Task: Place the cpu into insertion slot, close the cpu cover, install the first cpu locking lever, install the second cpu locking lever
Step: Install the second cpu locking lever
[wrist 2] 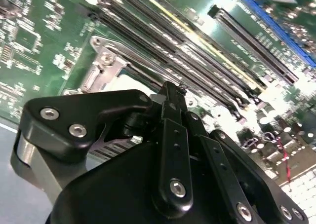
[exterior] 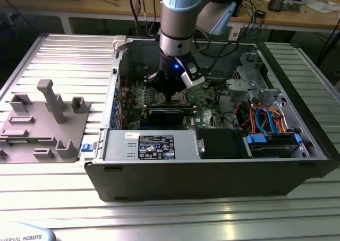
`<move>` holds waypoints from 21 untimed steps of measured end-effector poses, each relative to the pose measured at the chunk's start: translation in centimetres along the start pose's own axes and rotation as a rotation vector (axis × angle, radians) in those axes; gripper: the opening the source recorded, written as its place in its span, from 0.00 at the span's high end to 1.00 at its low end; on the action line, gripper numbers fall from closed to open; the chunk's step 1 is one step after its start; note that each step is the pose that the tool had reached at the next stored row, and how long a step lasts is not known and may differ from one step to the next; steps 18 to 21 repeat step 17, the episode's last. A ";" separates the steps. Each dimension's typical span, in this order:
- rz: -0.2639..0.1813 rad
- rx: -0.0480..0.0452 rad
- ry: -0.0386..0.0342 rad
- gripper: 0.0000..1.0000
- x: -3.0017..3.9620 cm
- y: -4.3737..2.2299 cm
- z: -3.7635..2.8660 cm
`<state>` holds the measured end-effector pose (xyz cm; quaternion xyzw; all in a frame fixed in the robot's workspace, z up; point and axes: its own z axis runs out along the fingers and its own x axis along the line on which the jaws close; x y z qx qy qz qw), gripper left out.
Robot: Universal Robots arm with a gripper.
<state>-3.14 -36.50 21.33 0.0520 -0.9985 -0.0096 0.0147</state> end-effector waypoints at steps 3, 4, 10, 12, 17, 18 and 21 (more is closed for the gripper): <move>0.001 0.0159 0.0060 0.89 -0.59 1.29 0.06; 0.001 0.0243 0.0073 0.89 -0.74 1.78 0.08; 0.003 0.0852 0.0148 0.89 -1.34 3.11 -0.65; 0.003 0.0874 0.0150 0.89 -1.31 3.14 -1.63; 0.003 0.0874 0.0150 0.89 -1.31 3.14 -1.65; 0.003 0.0874 0.0150 0.89 -1.31 3.14 -1.65; 0.003 0.0874 0.0150 0.89 -1.31 3.14 -1.65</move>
